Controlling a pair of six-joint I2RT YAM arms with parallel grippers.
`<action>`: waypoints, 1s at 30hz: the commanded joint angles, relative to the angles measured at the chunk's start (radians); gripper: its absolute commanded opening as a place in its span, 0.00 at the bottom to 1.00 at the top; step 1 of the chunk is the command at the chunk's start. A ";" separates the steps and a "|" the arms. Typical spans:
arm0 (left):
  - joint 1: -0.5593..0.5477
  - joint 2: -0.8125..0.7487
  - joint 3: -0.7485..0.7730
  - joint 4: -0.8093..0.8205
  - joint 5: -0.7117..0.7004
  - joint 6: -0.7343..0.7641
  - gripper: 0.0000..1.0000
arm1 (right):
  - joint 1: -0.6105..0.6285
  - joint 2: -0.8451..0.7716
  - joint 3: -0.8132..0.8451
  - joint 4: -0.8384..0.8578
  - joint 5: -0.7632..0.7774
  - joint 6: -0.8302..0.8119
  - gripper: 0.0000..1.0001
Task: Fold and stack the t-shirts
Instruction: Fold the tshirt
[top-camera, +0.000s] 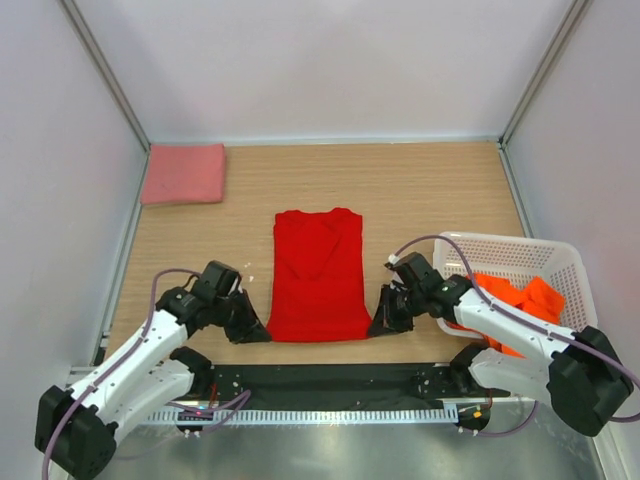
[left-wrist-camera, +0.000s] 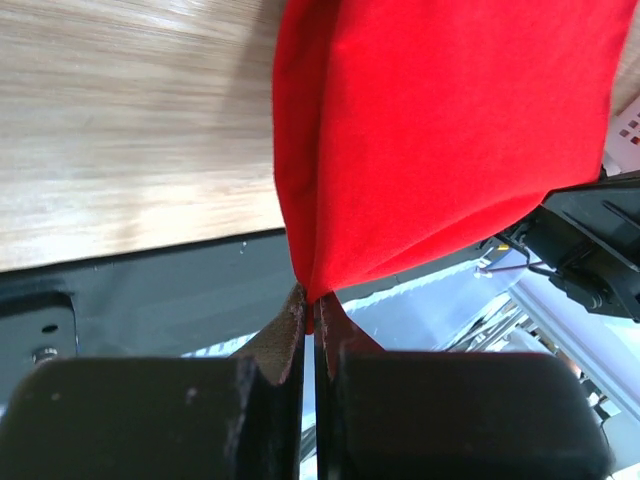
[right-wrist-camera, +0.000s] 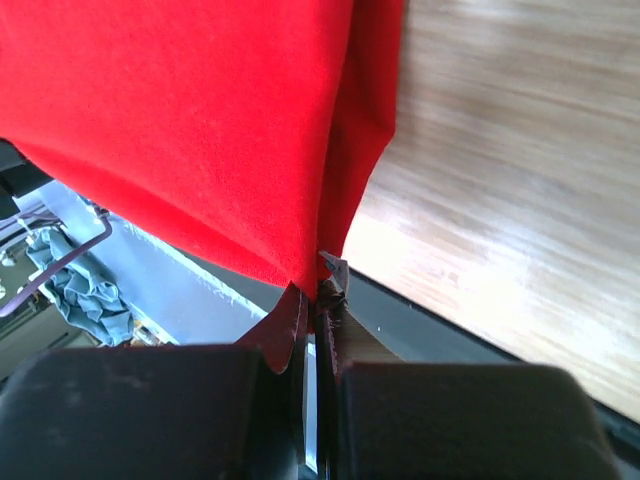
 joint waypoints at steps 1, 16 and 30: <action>-0.001 -0.007 0.095 -0.110 -0.052 -0.007 0.00 | 0.002 -0.028 0.068 -0.133 0.088 -0.004 0.02; 0.198 0.600 0.724 -0.134 0.018 0.243 0.00 | -0.157 0.356 0.637 -0.270 0.067 -0.186 0.02; 0.267 1.018 1.210 -0.148 0.069 0.337 0.00 | -0.291 0.717 1.018 -0.321 -0.047 -0.269 0.02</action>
